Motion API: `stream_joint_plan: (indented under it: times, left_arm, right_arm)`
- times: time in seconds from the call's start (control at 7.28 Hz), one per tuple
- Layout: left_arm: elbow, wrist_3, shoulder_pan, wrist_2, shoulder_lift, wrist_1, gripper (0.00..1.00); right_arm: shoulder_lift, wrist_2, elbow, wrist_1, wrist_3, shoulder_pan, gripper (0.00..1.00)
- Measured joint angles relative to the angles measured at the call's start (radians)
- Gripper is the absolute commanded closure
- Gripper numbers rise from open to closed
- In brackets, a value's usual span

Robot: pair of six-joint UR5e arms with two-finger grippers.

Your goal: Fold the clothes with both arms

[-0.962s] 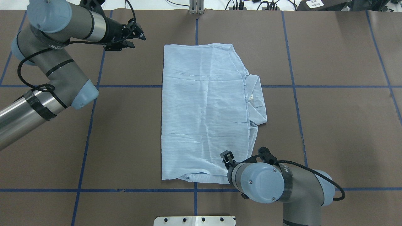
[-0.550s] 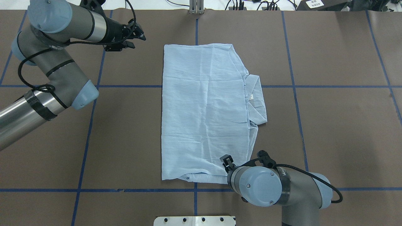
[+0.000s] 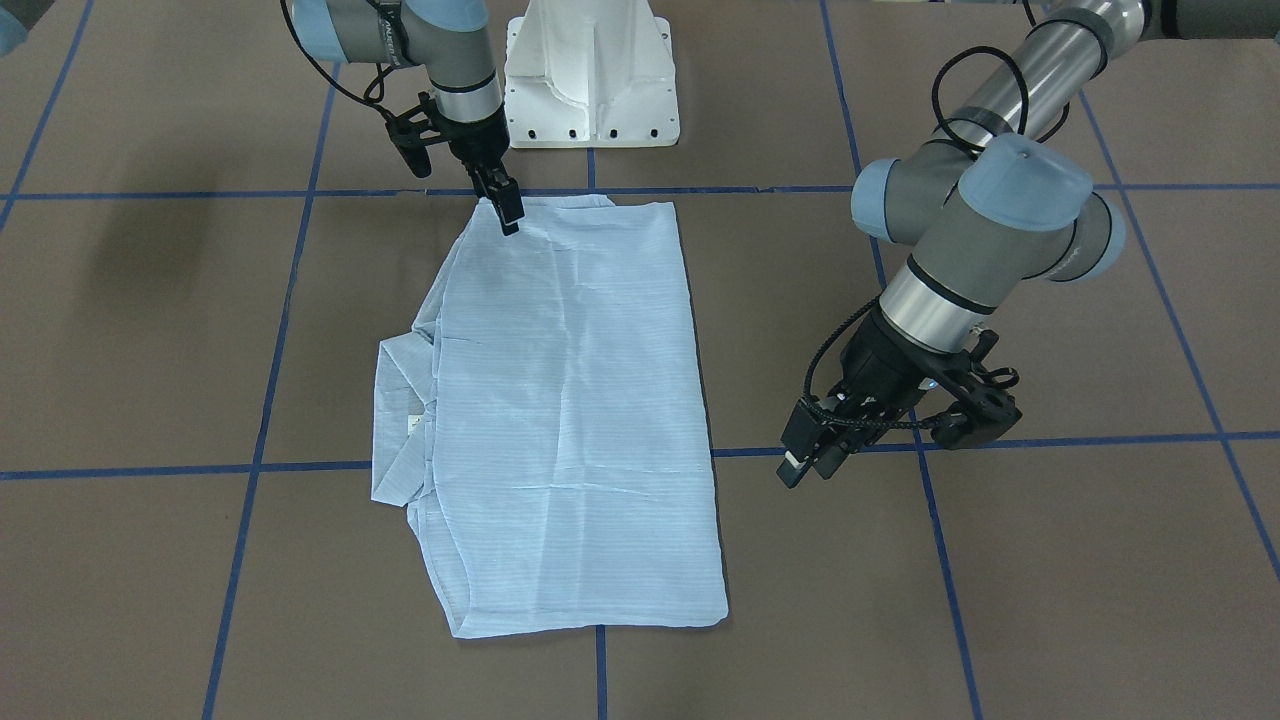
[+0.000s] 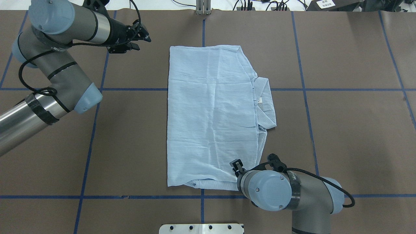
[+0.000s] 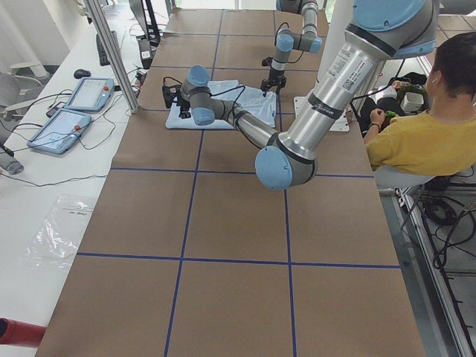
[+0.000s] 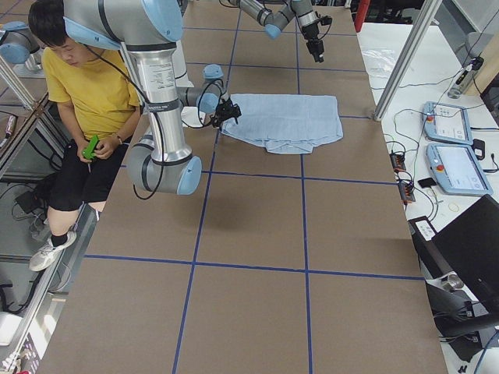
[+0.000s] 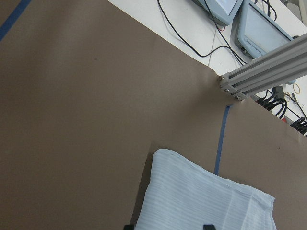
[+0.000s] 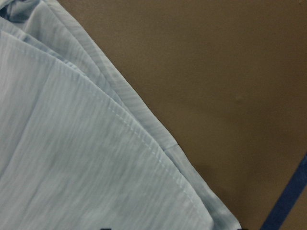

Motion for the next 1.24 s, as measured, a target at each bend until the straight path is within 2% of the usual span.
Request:
stream_joint_plan:
  times: [0.14,0.27,0.41,1.24]
  left_arm:
    - [0.000,0.000,0.000,-0.001,0.000,0.000,0.43]
    - [0.000,0.000,0.000,-0.001,0.000,0.000,0.43]
    - [0.000,0.000,0.000,-0.001,0.000,-0.001,0.43]
    - [-0.025,-0.007,0.003,-0.004,0.006,0.001,0.43]
  right_arm:
    - [0.000,0.000,-0.002,0.000,0.003,0.000,0.36]
    - [0.000,0.000,-0.005,0.000,0.009,0.002,0.75]
    - [0.001,0.000,-0.005,0.000,0.014,0.004,0.99]
    - [0.004,0.011,0.004,0.014,0.010,0.025,1.00]
